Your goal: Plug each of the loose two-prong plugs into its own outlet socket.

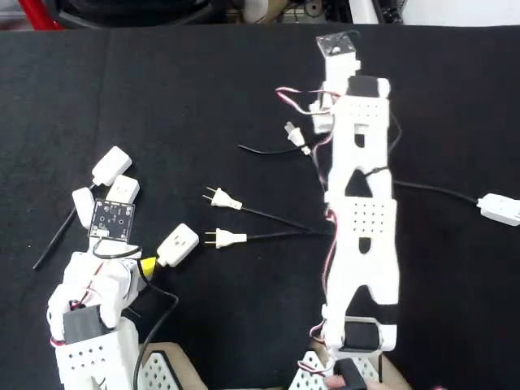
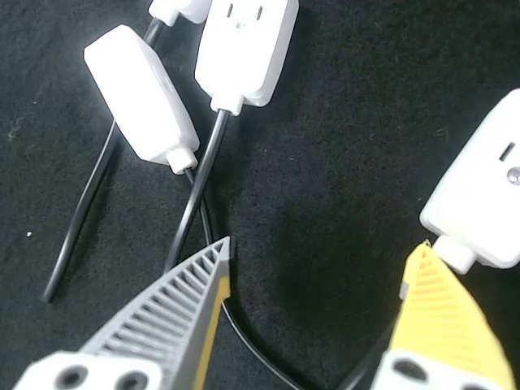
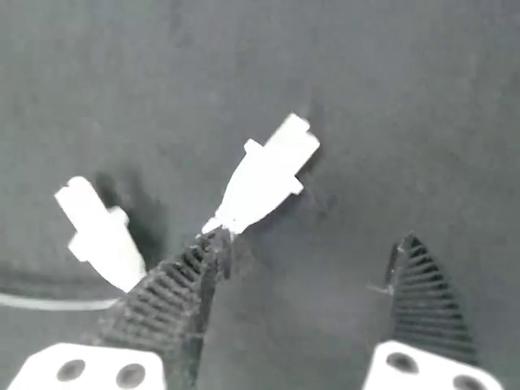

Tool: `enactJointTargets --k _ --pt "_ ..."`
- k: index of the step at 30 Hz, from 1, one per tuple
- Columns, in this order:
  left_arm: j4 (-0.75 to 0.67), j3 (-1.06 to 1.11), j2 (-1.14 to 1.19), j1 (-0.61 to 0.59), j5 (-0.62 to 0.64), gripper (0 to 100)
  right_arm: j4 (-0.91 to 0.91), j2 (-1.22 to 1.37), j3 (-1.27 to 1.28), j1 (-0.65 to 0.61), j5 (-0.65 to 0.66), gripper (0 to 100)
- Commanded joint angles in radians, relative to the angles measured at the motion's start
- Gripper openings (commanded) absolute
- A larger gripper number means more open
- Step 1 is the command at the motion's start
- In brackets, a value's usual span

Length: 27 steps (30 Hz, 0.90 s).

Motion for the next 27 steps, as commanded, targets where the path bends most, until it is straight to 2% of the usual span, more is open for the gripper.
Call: enactJointTargets --k 1,8,15,17,24,27 --pt "-0.012 -0.008 0.005 -0.002 -0.011 32 -0.014 0.021 -0.142 -0.038 -0.084 30.4" --pt "-0.012 -0.008 0.005 -0.002 -0.011 32 0.014 0.117 -0.348 -0.058 -0.115 30.4" --pt "-0.012 -0.008 0.005 -0.002 -0.011 32 -0.008 0.219 -0.36 -0.058 -0.115 30.2" --pt "-0.014 -0.008 0.005 -0.002 -0.011 32 0.009 0.208 -0.36 -0.055 -0.115 26.7" --pt "-0.014 -0.008 0.005 -0.002 -0.011 32 -0.046 0.22 -0.358 -0.052 -0.107 1.5" --pt "-0.014 -0.008 0.005 -0.002 -0.011 32 -0.055 0.243 -0.36 -0.049 -0.107 2.5"
